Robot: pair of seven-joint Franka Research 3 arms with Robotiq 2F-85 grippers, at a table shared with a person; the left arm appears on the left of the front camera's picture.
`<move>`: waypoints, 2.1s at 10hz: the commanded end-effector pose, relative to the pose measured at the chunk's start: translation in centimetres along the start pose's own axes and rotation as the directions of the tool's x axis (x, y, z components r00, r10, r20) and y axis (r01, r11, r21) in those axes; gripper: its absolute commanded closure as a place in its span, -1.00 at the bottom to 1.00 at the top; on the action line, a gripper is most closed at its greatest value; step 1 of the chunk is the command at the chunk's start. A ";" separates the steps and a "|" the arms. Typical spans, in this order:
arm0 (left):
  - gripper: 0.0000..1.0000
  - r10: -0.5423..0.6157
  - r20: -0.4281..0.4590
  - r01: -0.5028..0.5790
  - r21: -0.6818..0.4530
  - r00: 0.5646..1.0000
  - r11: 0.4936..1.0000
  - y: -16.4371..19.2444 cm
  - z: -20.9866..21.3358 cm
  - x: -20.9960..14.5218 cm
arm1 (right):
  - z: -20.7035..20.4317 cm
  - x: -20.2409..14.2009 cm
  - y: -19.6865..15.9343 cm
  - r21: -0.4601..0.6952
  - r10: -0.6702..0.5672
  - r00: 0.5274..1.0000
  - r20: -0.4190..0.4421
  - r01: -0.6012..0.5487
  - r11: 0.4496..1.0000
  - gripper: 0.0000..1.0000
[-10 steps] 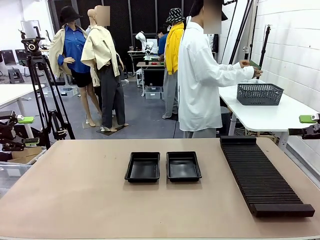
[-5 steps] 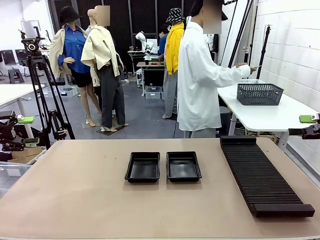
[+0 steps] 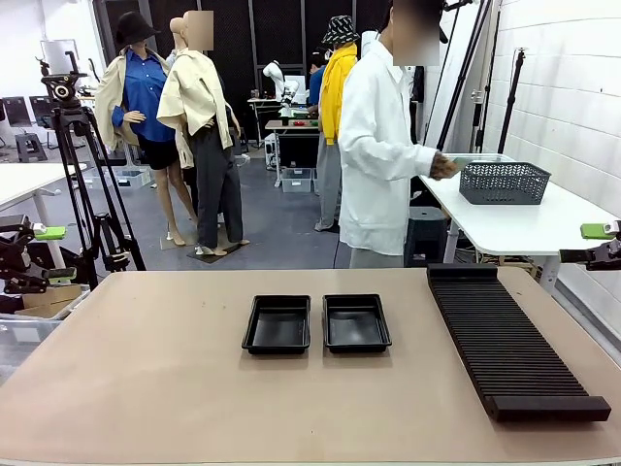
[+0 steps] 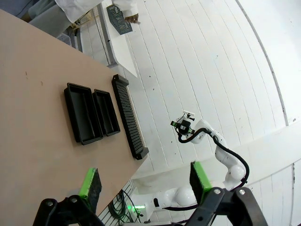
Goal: Inspect and transfer BCBs to ESD trays.
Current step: Pick up the Blank PCB from the PCB Rack and place it in the left ESD tray.
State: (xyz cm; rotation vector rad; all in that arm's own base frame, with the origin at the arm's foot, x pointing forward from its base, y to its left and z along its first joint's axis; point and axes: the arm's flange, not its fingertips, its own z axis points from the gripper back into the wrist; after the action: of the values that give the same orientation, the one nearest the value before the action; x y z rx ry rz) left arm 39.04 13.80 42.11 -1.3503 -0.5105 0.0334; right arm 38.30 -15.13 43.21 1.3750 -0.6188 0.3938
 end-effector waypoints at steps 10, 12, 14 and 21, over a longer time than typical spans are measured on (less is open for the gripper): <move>-1.00 0.019 0.004 -0.018 -0.016 1.000 1.000 -0.2 0.2 -0.1 | -0.1 -0.1 0.0 0.012 -0.005 1.000 0.004 0.005 1.000 -1.00; -1.00 0.019 0.004 -0.018 -0.016 1.000 1.000 -0.2 0.2 -0.1 | -0.1 -0.1 0.0 0.012 -0.005 1.000 0.004 0.005 1.000 -1.00; -1.00 0.019 0.004 -0.018 -0.016 1.000 1.000 -0.2 0.2 -0.1 | -0.1 -0.1 0.0 0.012 -0.005 1.000 0.004 0.005 1.000 -1.00; -1.00 0.019 0.004 -0.018 -0.016 1.000 1.000 -0.2 0.2 -0.1 | -0.1 -0.1 0.0 0.012 -0.005 1.000 0.004 0.005 1.000 -1.00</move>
State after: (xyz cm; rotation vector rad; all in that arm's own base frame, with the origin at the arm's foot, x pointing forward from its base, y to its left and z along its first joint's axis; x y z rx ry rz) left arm 39.04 13.81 42.11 -1.3504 -0.5105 0.0336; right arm 38.30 -15.13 43.21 1.3751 -0.6188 0.3938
